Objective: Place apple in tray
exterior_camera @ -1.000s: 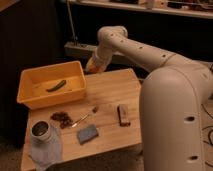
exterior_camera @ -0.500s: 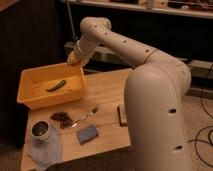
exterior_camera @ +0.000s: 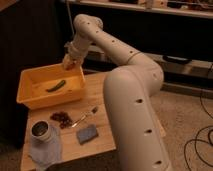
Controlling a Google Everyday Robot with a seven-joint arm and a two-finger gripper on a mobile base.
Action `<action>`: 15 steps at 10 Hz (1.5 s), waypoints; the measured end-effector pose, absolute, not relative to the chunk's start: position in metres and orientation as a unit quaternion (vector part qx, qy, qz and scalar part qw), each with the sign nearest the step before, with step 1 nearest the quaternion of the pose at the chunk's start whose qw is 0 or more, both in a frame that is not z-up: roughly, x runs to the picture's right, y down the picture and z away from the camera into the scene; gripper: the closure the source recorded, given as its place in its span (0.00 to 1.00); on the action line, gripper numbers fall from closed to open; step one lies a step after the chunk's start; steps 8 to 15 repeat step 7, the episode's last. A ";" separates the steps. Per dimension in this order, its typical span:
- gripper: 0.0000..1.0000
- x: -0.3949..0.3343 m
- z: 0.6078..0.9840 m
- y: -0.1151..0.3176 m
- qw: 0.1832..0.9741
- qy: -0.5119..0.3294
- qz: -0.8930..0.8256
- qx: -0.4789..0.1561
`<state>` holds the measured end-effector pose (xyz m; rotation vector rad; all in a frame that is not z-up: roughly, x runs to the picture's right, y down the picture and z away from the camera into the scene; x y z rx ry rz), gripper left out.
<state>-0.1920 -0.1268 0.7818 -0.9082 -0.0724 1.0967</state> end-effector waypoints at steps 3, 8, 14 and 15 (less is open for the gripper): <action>0.20 -0.200 0.780 -0.123 0.766 -0.029 0.466 -0.443; 0.20 -0.199 0.780 -0.124 0.766 -0.029 0.466 -0.442; 0.20 -0.199 0.780 -0.124 0.766 -0.029 0.466 -0.442; 0.20 -0.199 0.780 -0.124 0.766 -0.029 0.466 -0.442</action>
